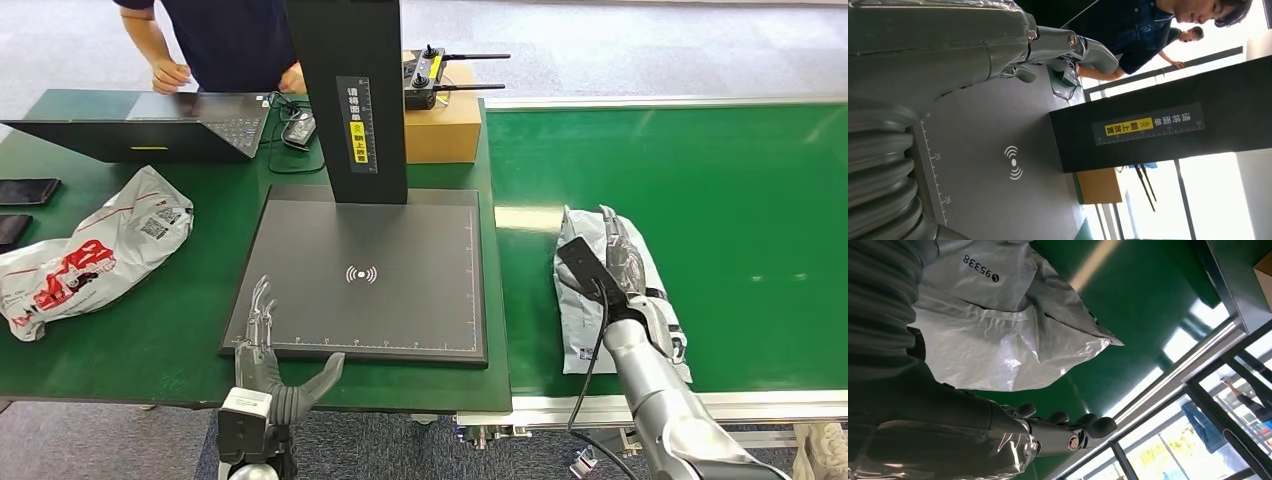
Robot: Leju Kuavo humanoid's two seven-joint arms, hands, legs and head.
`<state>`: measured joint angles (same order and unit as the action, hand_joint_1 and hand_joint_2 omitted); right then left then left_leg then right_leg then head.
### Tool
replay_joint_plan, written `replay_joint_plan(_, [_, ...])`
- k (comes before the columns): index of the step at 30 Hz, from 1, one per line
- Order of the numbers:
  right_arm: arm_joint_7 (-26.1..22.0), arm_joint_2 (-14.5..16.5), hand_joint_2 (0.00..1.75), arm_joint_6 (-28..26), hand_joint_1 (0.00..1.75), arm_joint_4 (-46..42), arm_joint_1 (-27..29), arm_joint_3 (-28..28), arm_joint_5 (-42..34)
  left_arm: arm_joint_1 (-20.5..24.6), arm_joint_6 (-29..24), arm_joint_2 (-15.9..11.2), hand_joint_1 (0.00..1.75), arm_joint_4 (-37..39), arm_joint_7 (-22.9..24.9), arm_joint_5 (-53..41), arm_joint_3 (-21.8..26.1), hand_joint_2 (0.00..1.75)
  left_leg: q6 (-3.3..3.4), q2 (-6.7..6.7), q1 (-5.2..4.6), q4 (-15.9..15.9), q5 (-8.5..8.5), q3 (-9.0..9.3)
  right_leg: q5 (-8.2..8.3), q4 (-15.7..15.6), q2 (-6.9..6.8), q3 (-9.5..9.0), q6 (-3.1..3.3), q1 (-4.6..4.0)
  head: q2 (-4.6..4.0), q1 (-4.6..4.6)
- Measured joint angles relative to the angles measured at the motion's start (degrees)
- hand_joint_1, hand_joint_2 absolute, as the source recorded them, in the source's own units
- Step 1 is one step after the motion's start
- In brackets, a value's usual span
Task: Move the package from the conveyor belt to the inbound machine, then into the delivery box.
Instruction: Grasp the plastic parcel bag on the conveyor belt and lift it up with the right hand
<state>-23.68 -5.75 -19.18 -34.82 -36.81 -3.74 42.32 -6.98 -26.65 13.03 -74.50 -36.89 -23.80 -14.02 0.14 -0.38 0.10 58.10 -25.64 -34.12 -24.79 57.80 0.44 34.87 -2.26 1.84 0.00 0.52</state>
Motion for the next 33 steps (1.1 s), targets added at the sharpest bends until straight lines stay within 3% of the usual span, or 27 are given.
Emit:
replay_joint_plan(9, [8.8, 0.5, 1.75, -2.5, 0.0, 6.4, -4.9, 4.9, 6.7, 0.1, -0.3, 0.0, 0.0, 0.0, -0.4, 1.0, 0.6, 1.75, -0.01, -0.01, 0.0, 0.0, 0.01, 0.0, 0.01, 0.0, -0.01, 0.0, -0.02, 0.0, 0.0, 0.0])
replay_joint_plan(24, [10.9, 3.6, 1.75, 0.8, 0.0, 12.3, -2.3, 6.3, 6.5, 1.0, 1.6, 0.0, 0.0, 0.7, -0.9, 0.8, 1.3, 1.75, -0.01, -0.01, 0.01, 0.0, 0.01, 0.0, 0.01, 0.0, -0.01, 0.01, -0.02, 0.0, 0.0, -0.01])
replay_joint_plan(33, [10.9, 3.7, 1.75, -1.7, 0.0, 13.0, 0.9, 6.2, 6.0, 1.5, 2.4, 0.0, 0.0, 2.0, -1.3, 0.3, 1.3, 1.75, -0.01, -0.01, 0.0, 0.0, 0.01, 0.01, 0.01, 0.0, -0.01, 0.02, -0.02, 0.0, 0.0, 0.0])
